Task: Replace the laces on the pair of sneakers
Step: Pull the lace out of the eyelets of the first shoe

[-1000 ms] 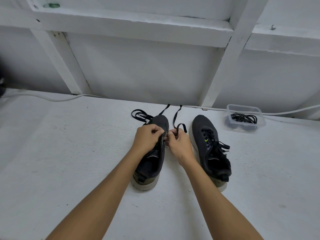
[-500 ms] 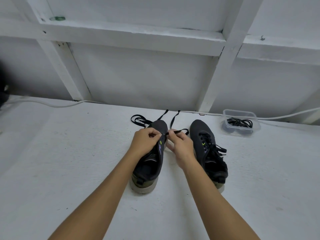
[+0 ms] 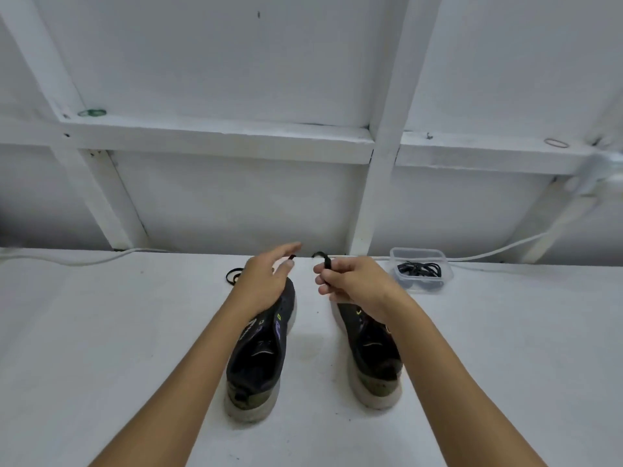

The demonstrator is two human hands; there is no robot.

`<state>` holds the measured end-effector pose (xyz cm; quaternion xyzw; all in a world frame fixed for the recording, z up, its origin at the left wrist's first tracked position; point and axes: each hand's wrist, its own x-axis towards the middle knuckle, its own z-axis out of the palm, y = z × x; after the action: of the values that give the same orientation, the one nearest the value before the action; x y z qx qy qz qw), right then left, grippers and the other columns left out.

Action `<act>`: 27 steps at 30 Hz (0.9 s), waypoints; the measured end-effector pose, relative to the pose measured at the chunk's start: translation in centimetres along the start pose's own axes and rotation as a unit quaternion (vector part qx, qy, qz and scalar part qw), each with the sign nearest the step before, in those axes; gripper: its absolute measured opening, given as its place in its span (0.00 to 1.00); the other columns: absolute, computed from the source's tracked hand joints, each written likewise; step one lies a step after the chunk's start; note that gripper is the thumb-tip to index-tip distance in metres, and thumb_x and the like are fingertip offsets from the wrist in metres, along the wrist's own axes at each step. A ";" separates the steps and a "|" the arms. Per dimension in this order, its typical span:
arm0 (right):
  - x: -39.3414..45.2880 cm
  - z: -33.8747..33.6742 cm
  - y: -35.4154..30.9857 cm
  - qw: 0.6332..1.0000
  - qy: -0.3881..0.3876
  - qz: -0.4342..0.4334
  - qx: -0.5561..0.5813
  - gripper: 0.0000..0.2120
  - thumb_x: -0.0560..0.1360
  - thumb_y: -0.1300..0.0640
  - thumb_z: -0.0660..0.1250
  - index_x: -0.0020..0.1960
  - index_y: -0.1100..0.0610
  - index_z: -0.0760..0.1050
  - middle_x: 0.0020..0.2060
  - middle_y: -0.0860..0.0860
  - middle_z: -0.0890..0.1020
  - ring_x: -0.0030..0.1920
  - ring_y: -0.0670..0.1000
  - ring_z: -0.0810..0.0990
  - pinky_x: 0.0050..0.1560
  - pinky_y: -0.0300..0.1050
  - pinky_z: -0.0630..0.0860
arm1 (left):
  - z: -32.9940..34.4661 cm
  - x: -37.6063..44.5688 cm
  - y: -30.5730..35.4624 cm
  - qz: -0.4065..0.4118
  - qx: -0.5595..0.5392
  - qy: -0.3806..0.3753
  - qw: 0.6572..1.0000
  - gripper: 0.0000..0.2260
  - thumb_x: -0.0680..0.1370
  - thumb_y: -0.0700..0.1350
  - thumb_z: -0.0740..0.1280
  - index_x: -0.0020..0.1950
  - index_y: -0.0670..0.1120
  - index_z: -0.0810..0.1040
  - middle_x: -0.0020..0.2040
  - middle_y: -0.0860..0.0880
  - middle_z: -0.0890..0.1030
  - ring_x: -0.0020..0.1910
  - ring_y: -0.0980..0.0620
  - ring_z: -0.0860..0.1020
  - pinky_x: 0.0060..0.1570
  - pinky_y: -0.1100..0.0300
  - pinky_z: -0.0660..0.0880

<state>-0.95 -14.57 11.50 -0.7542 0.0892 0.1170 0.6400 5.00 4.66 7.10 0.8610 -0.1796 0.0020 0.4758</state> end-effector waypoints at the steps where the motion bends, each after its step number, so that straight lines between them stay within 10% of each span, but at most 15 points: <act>1: -0.9 -0.6 -0.9 0.999 -0.032 -0.009 -0.003 0.07 0.82 0.62 0.65 0.56 0.62 0.81 0.42 0.50 0.84 0.41 0.45 0.84 0.47 0.40 0.81 | 0.6 0.3 0.6 0.047 0.045 -0.029 0.997 0.19 0.83 0.44 0.62 0.74 0.56 0.72 0.69 0.63 0.74 0.70 0.64 0.69 0.70 0.64 0.63; 6: -4.4 -2.4 -5.2 0.991 -0.116 -0.063 0.035 0.08 0.81 0.65 0.66 0.58 0.61 0.81 0.42 0.53 0.85 0.43 0.48 0.84 0.49 0.41 0.82 | 3.2 0.3 4.7 0.113 0.053 -0.101 0.987 0.11 0.83 0.44 0.62 0.64 0.48 0.78 0.56 0.62 0.78 0.61 0.59 0.76 0.56 0.76 0.66; 10: -2.8 -3.4 -6.0 0.970 0.078 -0.207 0.099 0.07 0.79 0.68 0.68 0.52 0.59 0.82 0.41 0.51 0.87 0.44 0.51 0.87 0.52 0.46 0.83 | 3.3 -2.6 7.9 0.073 0.031 -0.149 0.986 0.12 0.85 0.49 0.58 0.50 0.47 0.80 0.43 0.55 0.85 0.40 0.64 0.77 0.46 0.73 0.68; 14: -0.8 -4.6 -3.8 0.839 0.182 -0.429 -0.282 0.09 0.76 0.70 0.69 0.48 0.59 0.85 0.40 0.48 0.86 0.42 0.45 0.82 0.45 0.34 0.76 | 0.9 -3.6 9.4 0.106 0.123 -0.165 0.973 0.11 0.85 0.49 0.59 0.45 0.51 0.76 0.36 0.50 0.82 0.38 0.53 0.76 0.62 0.74 0.60; 17: -1.5 -3.9 -1.9 0.839 0.055 -0.381 -0.386 0.15 0.75 0.71 0.62 0.41 0.51 0.77 0.33 0.46 0.79 0.36 0.47 0.75 0.37 0.37 0.70 | -3.1 -2.2 11.4 0.115 0.124 -0.097 0.981 0.10 0.82 0.51 0.65 0.43 0.51 0.80 0.33 0.49 0.79 0.34 0.52 0.75 0.42 0.63 0.71; 21: -4.0 -1.9 -1.4 0.975 -0.108 -0.185 -0.065 0.15 0.82 0.69 0.57 0.53 0.59 0.81 0.44 0.54 0.86 0.48 0.51 0.85 0.54 0.42 0.80 | -6.4 0.7 12.5 0.102 0.080 -0.123 0.984 0.11 0.81 0.49 0.68 0.39 0.57 0.80 0.32 0.55 0.76 0.31 0.58 0.72 0.35 0.64 0.68; 27: -5.0 -3.2 -4.5 0.938 -0.154 -0.196 0.240 0.14 0.78 0.57 0.62 0.55 0.61 0.82 0.47 0.58 0.85 0.49 0.56 0.85 0.49 0.44 0.81 | -1.8 0.7 10.2 0.036 -0.134 -0.103 0.985 0.13 0.84 0.48 0.63 0.42 0.57 0.82 0.31 0.55 0.73 0.34 0.52 0.71 0.42 0.59 0.71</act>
<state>-4.22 -17.08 17.71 -0.5533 -0.1352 0.0792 0.8181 2.81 1.05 16.57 0.7778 -0.2572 -0.0934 0.5658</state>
